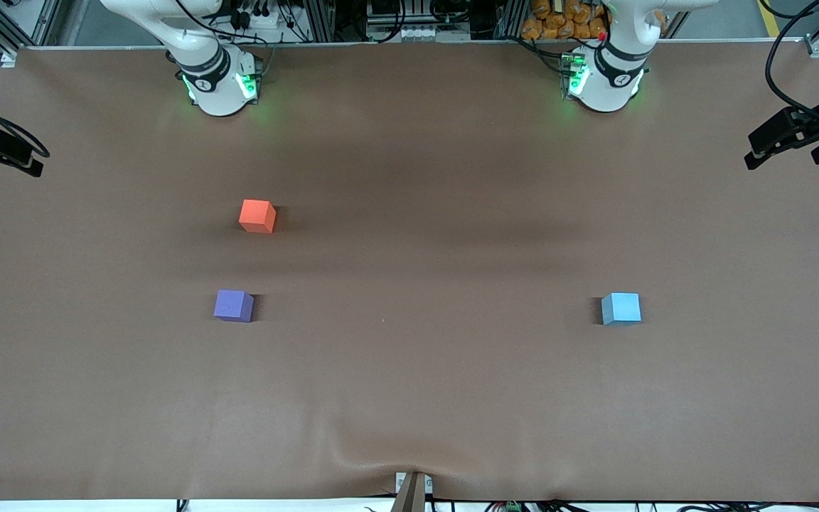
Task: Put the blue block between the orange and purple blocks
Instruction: 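Reach the left gripper toward the light blue cube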
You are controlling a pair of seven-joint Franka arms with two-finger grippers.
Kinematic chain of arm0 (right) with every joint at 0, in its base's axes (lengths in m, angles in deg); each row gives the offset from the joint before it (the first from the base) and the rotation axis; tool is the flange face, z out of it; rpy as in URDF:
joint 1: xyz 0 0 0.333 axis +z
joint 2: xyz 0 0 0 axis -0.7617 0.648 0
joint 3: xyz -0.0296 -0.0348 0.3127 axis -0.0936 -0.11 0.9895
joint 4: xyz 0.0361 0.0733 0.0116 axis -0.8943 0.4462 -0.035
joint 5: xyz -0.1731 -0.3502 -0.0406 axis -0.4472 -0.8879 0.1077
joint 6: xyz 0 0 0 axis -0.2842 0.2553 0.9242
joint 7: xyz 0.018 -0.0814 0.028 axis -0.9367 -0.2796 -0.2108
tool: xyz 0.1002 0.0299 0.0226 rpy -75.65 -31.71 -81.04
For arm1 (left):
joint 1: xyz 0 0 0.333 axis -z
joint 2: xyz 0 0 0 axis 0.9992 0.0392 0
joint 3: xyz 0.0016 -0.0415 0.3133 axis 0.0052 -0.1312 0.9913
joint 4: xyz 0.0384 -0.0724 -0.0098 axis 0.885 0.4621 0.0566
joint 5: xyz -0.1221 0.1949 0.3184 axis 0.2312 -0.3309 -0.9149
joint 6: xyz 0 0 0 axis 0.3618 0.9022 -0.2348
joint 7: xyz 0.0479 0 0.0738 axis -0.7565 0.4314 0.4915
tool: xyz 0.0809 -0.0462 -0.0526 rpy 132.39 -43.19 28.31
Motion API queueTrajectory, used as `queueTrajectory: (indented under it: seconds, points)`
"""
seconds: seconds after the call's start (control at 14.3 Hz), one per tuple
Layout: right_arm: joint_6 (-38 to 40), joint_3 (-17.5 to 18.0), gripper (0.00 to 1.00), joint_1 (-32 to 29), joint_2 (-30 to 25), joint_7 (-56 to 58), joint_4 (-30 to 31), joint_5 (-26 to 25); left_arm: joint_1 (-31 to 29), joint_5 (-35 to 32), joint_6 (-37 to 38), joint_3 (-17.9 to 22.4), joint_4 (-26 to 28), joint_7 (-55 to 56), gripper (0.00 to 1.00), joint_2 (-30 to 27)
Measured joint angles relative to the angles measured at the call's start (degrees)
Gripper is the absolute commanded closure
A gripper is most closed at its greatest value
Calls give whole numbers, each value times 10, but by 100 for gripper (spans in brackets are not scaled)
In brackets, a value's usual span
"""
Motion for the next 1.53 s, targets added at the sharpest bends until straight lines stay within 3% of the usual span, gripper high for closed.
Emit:
queueTrajectory:
  seconds: [1.12, 1.26, 1.53]
  points:
    - [0, 0, 0, 0, 0, 0, 0, 0, 5, 0, 2, -7, -1, -4, 0, 30]
    - [0, 0, 0, 0, 0, 0, 0, 0, 5, 0, -25, -8, 16, -5, 0, 32]
    - [0, 1, 0, 0, 1, 0, 0, 0, 6, 0, -159, -26, 115, -2, 0, 68]
